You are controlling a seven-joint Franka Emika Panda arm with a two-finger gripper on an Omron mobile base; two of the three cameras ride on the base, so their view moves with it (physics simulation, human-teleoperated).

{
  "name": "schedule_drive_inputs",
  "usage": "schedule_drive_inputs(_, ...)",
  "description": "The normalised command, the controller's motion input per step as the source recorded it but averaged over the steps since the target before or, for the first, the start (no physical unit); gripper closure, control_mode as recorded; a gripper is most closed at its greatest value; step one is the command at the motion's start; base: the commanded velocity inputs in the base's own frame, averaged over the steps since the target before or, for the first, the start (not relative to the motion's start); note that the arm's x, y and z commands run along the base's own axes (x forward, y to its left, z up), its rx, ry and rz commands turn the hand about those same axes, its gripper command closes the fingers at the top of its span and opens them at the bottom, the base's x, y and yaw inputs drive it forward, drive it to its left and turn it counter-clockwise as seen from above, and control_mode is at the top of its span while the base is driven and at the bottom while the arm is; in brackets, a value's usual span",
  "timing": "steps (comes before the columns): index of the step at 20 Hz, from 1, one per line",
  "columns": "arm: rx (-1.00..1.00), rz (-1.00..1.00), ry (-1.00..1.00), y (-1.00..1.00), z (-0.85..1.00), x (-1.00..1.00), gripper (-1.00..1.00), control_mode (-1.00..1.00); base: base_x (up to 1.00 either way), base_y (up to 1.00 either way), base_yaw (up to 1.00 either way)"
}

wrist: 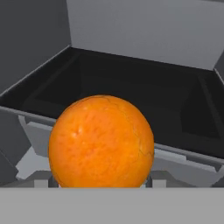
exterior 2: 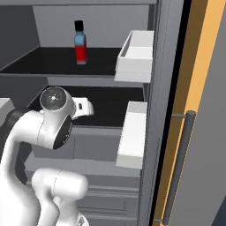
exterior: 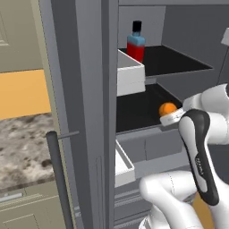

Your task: Place the liquor on the top shelf of the fridge to keep it out of children's reach, and place the orange and potato on lower shelves for easy access.

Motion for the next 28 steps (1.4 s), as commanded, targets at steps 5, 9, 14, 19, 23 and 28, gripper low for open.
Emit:
schedule_drive_inputs(5, 0.0, 0.03, 0.0, 0.0, -0.66, 0.68, 1.0, -1.0, 0.0, 0.0, 0.0)
schedule_drive_inputs(9, -0.02, 0.0, 0.05, 0.08, -0.36, 0.7, 1.0, -1.0, 0.0, 0.0, 0.0)
schedule_drive_inputs(14, -0.02, -0.01, 0.13, 0.01, -0.05, 0.63, 1.0, -1.0, 0.0, 0.0, 0.0)
schedule_drive_inputs(19, 0.0, 0.0, 0.09, 0.01, -0.1, 0.7, 1.0, -1.0, 0.0, 0.0, 0.0)
schedule_drive_inputs(23, 0.0, 0.0, -0.01, 0.0, -0.19, 0.76, 1.0, -1.0, 0.0, 0.0, 0.0)
schedule_drive_inputs(28, 0.0, 0.0, -0.03, 0.0, -0.28, 0.8, 1.0, -1.0, 0.0, 0.0, 0.0)
